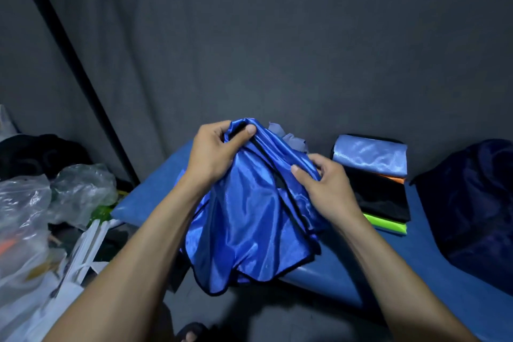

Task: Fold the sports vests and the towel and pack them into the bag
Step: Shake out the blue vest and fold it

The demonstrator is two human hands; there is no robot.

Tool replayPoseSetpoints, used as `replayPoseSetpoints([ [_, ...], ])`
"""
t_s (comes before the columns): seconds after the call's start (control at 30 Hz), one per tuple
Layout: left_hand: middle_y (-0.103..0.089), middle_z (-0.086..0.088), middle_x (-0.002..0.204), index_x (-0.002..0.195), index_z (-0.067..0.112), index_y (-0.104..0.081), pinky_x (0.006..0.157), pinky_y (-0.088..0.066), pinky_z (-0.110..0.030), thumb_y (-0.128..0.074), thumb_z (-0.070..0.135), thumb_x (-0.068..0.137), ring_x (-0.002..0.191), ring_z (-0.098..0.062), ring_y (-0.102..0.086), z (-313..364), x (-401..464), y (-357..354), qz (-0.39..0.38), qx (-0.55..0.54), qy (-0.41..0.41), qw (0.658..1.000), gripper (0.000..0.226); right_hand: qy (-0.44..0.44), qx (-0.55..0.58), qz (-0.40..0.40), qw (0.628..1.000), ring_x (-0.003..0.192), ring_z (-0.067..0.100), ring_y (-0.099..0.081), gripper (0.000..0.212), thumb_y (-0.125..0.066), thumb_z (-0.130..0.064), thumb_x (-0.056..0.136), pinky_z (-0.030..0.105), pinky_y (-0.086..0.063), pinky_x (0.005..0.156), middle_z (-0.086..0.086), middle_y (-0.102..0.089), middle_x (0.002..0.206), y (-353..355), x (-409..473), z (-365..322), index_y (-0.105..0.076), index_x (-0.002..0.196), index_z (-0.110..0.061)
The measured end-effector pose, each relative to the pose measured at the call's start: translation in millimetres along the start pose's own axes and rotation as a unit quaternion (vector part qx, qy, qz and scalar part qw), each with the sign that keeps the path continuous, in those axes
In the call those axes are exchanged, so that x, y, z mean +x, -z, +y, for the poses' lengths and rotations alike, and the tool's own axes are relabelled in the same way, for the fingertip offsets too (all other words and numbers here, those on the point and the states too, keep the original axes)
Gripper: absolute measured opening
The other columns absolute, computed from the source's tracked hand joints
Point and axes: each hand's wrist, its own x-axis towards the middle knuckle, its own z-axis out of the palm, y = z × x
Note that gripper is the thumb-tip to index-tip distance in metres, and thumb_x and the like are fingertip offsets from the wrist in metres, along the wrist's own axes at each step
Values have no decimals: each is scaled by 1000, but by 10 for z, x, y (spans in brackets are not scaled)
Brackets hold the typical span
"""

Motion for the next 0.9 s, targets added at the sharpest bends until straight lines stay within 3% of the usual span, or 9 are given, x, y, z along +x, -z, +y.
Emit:
replayPoseSetpoints([
  [0.13, -69, -11, 84, 87, -5, -68, 75, -49, -39, -71, 42, 93, 77, -21, -61, 6, 52, 15, 46, -95, 98, 990, 47, 18, -37, 27, 999, 100, 5, -66, 39, -77, -41, 87, 25, -52, 89, -10, -66, 112, 33, -25, -2, -62, 121, -29],
  [0.23, -71, -25, 94, 100, -11, -68, 81, -56, -48, -64, 41, 98, 82, -29, -66, 112, 46, -63, -31, -186, 175, 966, 52, 35, -61, -87, 994, 108, -5, -60, 68, -83, -58, 73, 11, -47, 86, -22, -61, 118, -49, -107, -36, -53, 132, -44],
  [0.3, -69, -23, 90, 99, -5, -67, 75, -57, -40, -56, 42, 101, 76, -27, -66, 210, 0, -149, -112, -203, 183, 955, 49, 28, -46, -137, 989, 94, -9, -62, 37, -82, -42, 83, 15, -48, 80, -26, -67, 102, -130, -82, 11, -64, 116, -39],
  [0.37, -68, -16, 86, 92, 1, -66, 72, -54, -34, -54, 47, 99, 73, -22, -64, 243, -27, -209, -160, -189, 177, 953, 48, 41, -20, -108, 993, 83, 4, -63, 3, -71, -22, 93, 36, -52, 75, -12, -73, 87, -101, -5, 48, -71, 96, -21],
  [0.5, -76, -8, 103, 99, 12, -76, 85, -57, -36, -72, 43, 89, 91, -20, -72, 165, -26, -123, -242, -177, 124, 946, 33, -12, 95, -54, 994, 93, 19, -72, 14, -63, -9, 99, 37, -58, 84, 8, -78, 103, 125, 86, -110, -75, 104, -12],
  [0.6, -74, 1, 120, 123, 18, -70, 96, -55, -35, -85, 29, 83, 109, -12, -69, 36, 6, 21, -350, 2, 65, 935, 44, -78, 175, -19, 981, 86, 21, -70, 14, -62, -12, 99, 36, -55, 79, 11, -77, 96, 221, 96, -174, -75, 95, -10],
  [0.67, -77, -1, 99, 108, 22, -75, 82, -58, -43, -83, 34, 76, 86, -9, -69, -112, 62, 12, -288, 164, 40, 943, 35, -122, 206, -18, 971, 80, 23, -70, 15, -64, -13, 98, 34, -56, 73, 13, -76, 90, 214, 96, -167, -75, 89, -9],
  [0.77, -70, 5, 82, 103, 27, -70, 80, -58, -38, -75, 22, 74, 77, -16, -68, -211, 142, -24, -7, 210, 33, 977, 30, -203, 251, -52, 945, 76, 24, -74, 17, -65, -15, 98, 32, -61, 66, 18, -76, 95, 112, 77, -185, -74, 99, 0],
  [0.9, -48, 1, 137, 148, 23, -41, 111, -41, -33, -78, 16, 82, 127, -15, -51, -94, 26, -107, -77, 171, -40, 982, 76, -244, 287, 11, 926, 85, 33, -75, 27, -65, -17, 99, 44, -63, 74, 26, -74, 105, 11, 144, -116, -68, 109, 8],
])
